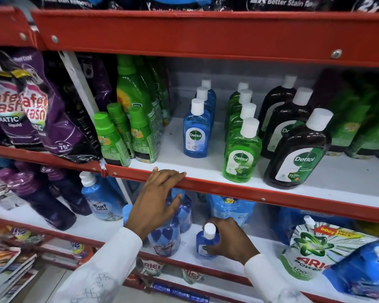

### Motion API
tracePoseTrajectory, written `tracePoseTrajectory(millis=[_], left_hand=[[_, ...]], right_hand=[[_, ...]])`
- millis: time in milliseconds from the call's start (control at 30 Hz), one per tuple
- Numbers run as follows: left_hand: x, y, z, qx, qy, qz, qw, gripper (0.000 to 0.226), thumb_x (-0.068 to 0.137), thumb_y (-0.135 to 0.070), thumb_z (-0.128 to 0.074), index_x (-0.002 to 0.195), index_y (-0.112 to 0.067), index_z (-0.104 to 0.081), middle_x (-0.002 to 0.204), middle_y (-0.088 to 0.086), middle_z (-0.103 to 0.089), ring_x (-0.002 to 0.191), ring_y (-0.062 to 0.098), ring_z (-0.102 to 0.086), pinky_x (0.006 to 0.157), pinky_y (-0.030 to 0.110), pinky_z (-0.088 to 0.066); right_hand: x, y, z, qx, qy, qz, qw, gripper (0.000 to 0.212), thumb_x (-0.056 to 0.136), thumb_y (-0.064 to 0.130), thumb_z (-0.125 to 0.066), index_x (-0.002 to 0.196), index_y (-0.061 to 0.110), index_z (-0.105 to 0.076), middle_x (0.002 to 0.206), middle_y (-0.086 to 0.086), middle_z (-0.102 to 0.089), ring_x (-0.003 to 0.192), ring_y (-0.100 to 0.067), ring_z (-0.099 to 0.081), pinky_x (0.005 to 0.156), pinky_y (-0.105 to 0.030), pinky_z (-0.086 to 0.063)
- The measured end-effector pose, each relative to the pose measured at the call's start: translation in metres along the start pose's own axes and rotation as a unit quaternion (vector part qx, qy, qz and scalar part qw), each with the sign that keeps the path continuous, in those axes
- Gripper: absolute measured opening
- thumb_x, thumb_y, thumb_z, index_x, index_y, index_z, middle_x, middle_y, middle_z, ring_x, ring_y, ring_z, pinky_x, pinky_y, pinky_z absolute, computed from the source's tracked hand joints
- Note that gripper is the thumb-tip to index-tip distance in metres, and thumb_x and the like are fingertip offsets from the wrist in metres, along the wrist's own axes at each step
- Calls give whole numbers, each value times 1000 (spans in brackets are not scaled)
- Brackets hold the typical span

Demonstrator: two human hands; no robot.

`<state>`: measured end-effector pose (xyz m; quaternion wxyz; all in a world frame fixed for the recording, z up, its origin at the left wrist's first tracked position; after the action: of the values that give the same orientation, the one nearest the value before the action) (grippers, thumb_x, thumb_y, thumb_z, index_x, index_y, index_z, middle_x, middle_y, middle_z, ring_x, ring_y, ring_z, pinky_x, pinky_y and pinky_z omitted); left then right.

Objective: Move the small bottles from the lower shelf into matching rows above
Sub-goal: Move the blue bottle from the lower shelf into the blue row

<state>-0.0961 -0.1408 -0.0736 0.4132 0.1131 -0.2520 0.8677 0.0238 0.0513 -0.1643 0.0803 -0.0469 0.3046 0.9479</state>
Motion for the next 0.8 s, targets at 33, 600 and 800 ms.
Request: tracePoseTrajectory(millis=[33,600,800], left_hand=[[0,1,0,1,0,0,1000,54,89,-31,-58,141,-28,-45,132,-3,-56,128,15,-45,125,44,-18],[-8,23,8,25,-34,22,999,55,82,-38,-50,136,-27,-47,129,-3,-57,126,16,-45,123,39,-15],[-7,27,10,25,-44,16,999,54,82,-38,-50,134,-25,-50,128,-4,-60,123,13,-46,120,32,-15]], right_hand=[[-5,11,12,13,-19,10,1000,40,59,35,-83,89,31,-56,85,10,-66,77,-14,-60,62,-25,-47],[29,150,170,98,-297,124,942,44,66,27,-80,107,22,-63,87,-3,-75,74,-28,-68,65,-44,-57],[63,145,160,65,-262,89,959,47,67,28,-78,109,21,-59,89,-6,-75,76,-26,-70,67,-45,-59]])
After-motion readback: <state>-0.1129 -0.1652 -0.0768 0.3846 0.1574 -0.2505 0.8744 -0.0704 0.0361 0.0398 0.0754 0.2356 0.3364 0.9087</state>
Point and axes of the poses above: each hand's wrist, its own x-axis towards the middle knuckle, its own z-axis out of the back of the hand, y = z × x, the point moved 2 cm from there along x, towards the middle knuckle
